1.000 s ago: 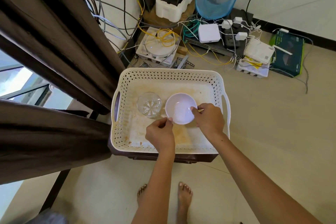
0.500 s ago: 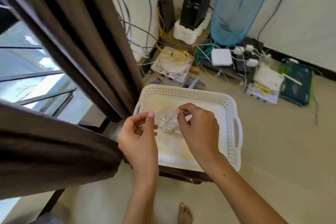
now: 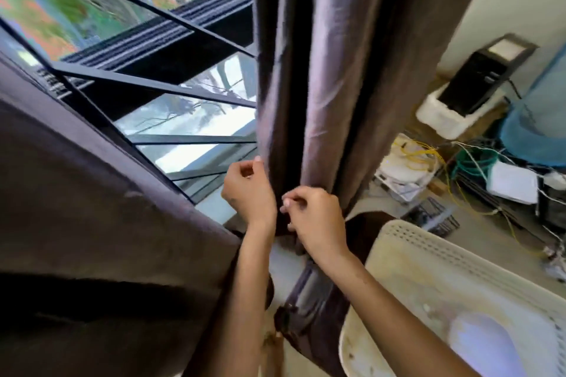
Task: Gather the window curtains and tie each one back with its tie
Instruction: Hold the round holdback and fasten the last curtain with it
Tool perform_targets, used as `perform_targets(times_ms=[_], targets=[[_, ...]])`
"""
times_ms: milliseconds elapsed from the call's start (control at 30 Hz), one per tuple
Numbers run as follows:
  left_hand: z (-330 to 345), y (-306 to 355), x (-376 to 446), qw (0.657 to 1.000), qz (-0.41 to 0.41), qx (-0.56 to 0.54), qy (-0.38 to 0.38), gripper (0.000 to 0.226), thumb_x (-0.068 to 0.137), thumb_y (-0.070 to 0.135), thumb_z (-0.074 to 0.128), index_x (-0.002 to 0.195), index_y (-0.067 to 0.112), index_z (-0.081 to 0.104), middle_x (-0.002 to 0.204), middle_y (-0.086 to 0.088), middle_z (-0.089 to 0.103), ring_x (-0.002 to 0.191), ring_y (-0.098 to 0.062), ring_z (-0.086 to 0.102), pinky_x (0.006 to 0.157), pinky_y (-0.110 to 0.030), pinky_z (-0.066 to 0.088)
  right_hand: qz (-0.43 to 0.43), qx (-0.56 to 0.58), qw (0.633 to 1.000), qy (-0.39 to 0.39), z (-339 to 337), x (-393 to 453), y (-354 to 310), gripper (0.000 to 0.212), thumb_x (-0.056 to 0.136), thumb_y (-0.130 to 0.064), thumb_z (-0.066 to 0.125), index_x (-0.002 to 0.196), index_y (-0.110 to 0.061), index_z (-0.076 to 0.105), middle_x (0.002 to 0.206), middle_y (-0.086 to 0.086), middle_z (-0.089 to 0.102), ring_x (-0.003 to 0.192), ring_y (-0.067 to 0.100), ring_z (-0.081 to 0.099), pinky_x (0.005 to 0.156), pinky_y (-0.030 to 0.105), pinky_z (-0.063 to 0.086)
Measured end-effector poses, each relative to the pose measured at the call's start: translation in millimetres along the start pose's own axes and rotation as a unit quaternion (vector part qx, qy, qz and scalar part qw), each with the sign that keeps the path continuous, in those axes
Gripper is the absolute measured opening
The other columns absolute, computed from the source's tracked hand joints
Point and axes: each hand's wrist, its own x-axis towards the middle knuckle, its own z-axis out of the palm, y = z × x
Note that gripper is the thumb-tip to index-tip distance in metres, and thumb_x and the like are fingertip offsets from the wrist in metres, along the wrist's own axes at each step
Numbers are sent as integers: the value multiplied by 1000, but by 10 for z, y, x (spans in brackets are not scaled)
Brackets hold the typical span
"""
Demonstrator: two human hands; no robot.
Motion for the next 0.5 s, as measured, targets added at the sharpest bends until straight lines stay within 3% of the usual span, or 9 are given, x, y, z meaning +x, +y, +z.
perform_targets(times_ms=[133, 233, 367, 500], targets=[[-212, -486, 461, 994, -30, 102, 40, 18, 87, 19, 61, 82, 2, 68, 83, -16, 71, 84, -29, 65, 76, -29, 42, 49, -35, 994, -86, 593, 326, 3, 20, 91, -17, 52, 96, -20, 71, 90, -2, 74, 84, 25, 69, 81, 35, 54], [-278, -769, 775, 988, -57, 128, 61, 19, 87, 14, 60, 86, -2, 70, 85, -20, 71, 86, -33, 63, 78, -32, 40, 82, -28, 988, -131, 1040, 604, 39, 29, 91, -15, 48, 111, -21, 68, 104, 3, 72, 93, 31, 68, 88, 37, 53], [-181, -1042, 1050, 981, -66, 176, 36, 17, 87, 10, 58, 88, -3, 69, 90, -22, 70, 89, -33, 63, 78, -31, 39, 117, -17, 984, -129, 1458, 984, 170, 36, 91, -14, 48, 125, -19, 60, 112, 4, 70, 99, 27, 67, 94, 32, 49], [160, -1439, 1377, 973, -81, 216, -27, 22, 89, 11, 56, 89, -7, 69, 93, -28, 68, 93, -38, 62, 79, -34, 38, 125, -4, 989, -74, 1781, 1489, 397, 34, 90, -7, 48, 121, -3, 60, 109, 20, 68, 105, 34, 63, 93, 38, 47]])
